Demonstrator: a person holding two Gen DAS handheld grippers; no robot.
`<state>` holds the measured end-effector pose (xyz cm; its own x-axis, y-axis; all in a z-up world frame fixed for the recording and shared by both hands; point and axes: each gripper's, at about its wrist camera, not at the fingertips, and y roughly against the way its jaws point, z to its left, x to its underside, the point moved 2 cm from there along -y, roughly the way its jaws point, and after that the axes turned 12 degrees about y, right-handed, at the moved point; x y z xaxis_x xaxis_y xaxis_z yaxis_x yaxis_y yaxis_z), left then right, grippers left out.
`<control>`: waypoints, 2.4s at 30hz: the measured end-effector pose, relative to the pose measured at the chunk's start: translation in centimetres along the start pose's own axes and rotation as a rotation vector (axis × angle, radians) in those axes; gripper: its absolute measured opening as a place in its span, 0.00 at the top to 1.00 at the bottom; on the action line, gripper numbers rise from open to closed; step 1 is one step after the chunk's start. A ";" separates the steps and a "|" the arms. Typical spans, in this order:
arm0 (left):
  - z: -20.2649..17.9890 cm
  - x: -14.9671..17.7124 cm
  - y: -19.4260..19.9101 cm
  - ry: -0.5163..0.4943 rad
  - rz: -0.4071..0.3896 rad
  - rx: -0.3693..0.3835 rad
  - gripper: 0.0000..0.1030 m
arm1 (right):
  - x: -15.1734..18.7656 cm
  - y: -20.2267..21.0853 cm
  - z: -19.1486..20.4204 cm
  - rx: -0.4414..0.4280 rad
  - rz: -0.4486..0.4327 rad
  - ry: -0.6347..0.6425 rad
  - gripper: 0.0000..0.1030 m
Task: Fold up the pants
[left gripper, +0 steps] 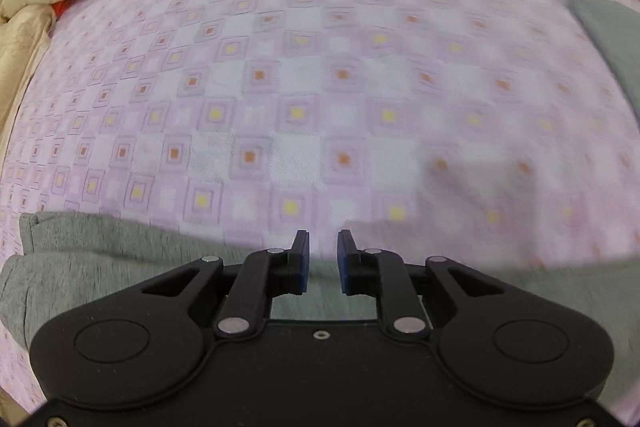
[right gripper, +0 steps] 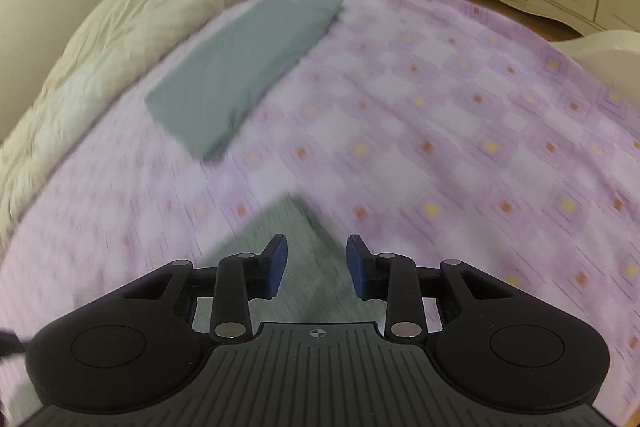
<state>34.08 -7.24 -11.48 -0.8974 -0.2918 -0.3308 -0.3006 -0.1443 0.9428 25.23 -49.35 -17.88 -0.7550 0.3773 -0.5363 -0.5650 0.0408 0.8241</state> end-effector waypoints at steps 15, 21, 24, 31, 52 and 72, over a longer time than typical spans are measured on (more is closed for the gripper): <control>0.0 12.7 3.5 -0.100 0.162 -0.006 0.77 | 0.5 -6.2 1.6 -0.035 0.072 -0.067 0.67; 0.7 13.0 3.9 -0.079 0.141 -0.022 0.77 | 0.0 -5.0 2.4 0.010 0.081 0.006 0.96; 1.1 12.9 4.2 -0.056 0.133 -0.024 0.77 | -0.3 -1.4 1.3 0.049 0.064 -0.031 0.96; 0.3 12.9 3.5 -0.069 0.136 -0.031 0.77 | 1.3 -1.9 -3.6 0.106 0.092 -0.132 0.89; 3.1 13.4 3.7 0.039 0.148 -0.123 0.75 | -5.1 -6.8 4.2 -0.074 0.069 0.401 0.96; 18.8 12.0 3.7 0.197 0.094 -0.215 0.72 | 0.2 2.4 12.9 -0.141 -0.134 0.445 0.68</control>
<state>16.12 6.51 -11.21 -0.8320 -0.4880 -0.2639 -0.1248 -0.2990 0.9461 28.02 -37.24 -13.71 -0.7238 -0.0564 -0.6877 -0.6837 -0.0754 0.7259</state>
